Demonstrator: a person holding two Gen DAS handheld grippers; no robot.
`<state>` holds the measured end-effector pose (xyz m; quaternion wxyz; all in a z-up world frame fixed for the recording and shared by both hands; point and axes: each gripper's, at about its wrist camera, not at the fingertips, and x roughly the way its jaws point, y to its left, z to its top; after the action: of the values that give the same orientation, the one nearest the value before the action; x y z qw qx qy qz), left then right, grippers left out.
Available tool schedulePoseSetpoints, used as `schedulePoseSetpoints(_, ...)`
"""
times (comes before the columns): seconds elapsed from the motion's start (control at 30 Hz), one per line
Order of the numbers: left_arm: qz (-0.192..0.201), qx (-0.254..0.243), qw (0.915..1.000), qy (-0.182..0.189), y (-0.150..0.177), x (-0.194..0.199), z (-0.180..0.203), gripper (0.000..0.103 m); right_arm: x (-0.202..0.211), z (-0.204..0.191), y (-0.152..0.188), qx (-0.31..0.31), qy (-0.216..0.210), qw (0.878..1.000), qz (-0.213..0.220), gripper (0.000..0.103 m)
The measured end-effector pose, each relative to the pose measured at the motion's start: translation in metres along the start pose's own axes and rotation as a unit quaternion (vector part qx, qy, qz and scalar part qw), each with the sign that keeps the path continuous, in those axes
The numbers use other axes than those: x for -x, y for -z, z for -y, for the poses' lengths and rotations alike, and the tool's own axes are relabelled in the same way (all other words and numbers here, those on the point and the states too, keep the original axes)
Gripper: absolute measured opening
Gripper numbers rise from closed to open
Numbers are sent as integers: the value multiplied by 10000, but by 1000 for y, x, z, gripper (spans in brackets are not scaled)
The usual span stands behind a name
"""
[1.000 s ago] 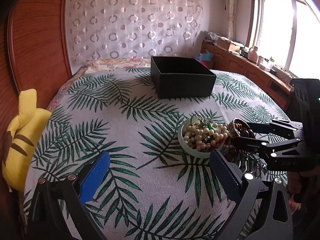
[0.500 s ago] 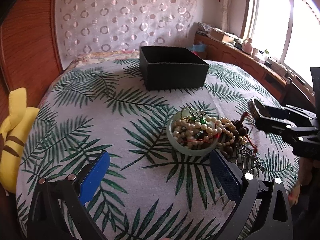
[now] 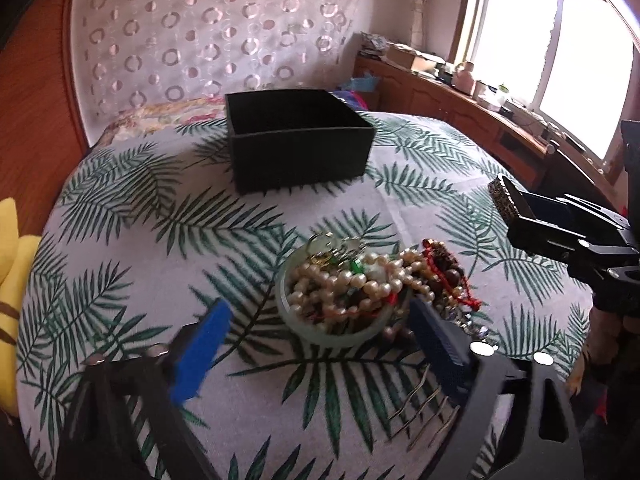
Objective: Organize jewelry
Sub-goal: 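Reach the left tool toward the pearl necklace while the right tool reaches the silver bangle, then close the left tool on the pearl necklace while the right tool grips the silver bangle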
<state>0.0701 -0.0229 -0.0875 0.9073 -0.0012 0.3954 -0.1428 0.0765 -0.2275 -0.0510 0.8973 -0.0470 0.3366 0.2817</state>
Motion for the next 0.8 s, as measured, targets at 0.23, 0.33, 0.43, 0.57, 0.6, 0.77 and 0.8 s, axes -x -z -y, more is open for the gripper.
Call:
schedulePoseSetpoints(0.23, 39, -509, 9986, 166, -9, -3, 24, 39, -3, 8, 6, -92, 136, 9998, -106, 59)
schedulePoseSetpoints(0.33, 22, -614, 9981, 74, -11, -7, 28, 39, -5, 13, 8, -136, 170, 9997, -140, 59)
schedulePoseSetpoints(0.43, -94, -678, 9976, -44, -11, -13, 28, 43, -6, 12, 10, -148, 179, 9996, -145, 59)
schedulePoseSetpoints(0.57, -137, -668, 9977, -27, -12, -18, 24, 45, -6, 12, 10, -132, 173, 9997, -135, 59)
schedulePoseSetpoints(0.6, -137, -659, 9977, -6, -12, -18, 24, 45, -6, 11, 10, -127, 170, 9997, -133, 59)
schedulePoseSetpoints(0.77, -24, -611, 9981, 123, -13, -10, 21, 27, -8, 9, 11, -100, 169, 9997, -146, 59)
schedulePoseSetpoints(0.8, -14, -593, 9981, 167, -14, -9, 20, 24, -8, 9, 11, -99, 170, 9997, -152, 59)
